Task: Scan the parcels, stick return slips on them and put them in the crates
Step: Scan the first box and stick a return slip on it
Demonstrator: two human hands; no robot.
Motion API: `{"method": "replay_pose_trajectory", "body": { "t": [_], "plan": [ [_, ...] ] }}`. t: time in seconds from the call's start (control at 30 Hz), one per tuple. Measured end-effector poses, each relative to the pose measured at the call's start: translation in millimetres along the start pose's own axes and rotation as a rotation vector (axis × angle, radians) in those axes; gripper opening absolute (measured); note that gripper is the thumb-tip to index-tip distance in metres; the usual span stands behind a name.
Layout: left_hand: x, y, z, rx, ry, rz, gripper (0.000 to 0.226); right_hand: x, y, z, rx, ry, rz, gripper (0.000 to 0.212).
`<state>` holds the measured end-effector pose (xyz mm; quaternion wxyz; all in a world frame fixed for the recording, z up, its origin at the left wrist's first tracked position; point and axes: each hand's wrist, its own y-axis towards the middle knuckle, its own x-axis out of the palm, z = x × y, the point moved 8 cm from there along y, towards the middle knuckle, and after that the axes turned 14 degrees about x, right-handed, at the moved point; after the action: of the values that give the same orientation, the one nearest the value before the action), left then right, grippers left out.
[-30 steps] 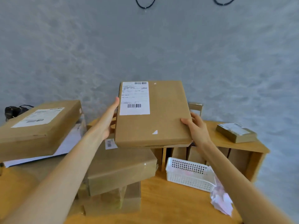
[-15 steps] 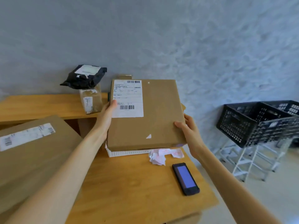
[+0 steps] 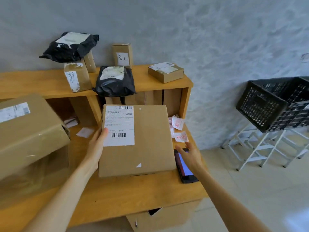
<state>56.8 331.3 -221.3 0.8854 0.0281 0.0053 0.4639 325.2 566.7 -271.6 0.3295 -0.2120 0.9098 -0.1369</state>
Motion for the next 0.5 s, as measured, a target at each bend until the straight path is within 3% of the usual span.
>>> {"method": "replay_pose_trajectory", "body": {
  "t": [0.07,0.17,0.33,0.5],
  "plan": [
    [-3.8,-7.8,-5.2,0.010,0.021,0.025,0.044,6.0,17.9,29.6,0.089,-0.323,0.067,0.079],
    [-8.0,-17.3,-13.8,0.009,0.042,0.060,0.045,19.7,31.5,60.4,0.180,-0.545,0.068,0.090],
    [-9.6,-26.7,-19.9,0.039,0.083,0.099,0.047,32.4,36.2,67.6,0.245,-0.614,0.144,0.104],
    [-7.0,-26.8,-21.3,0.064,0.069,0.092,0.047,37.5,40.7,56.5,0.262,-0.665,0.262,0.103]
  ]
}}
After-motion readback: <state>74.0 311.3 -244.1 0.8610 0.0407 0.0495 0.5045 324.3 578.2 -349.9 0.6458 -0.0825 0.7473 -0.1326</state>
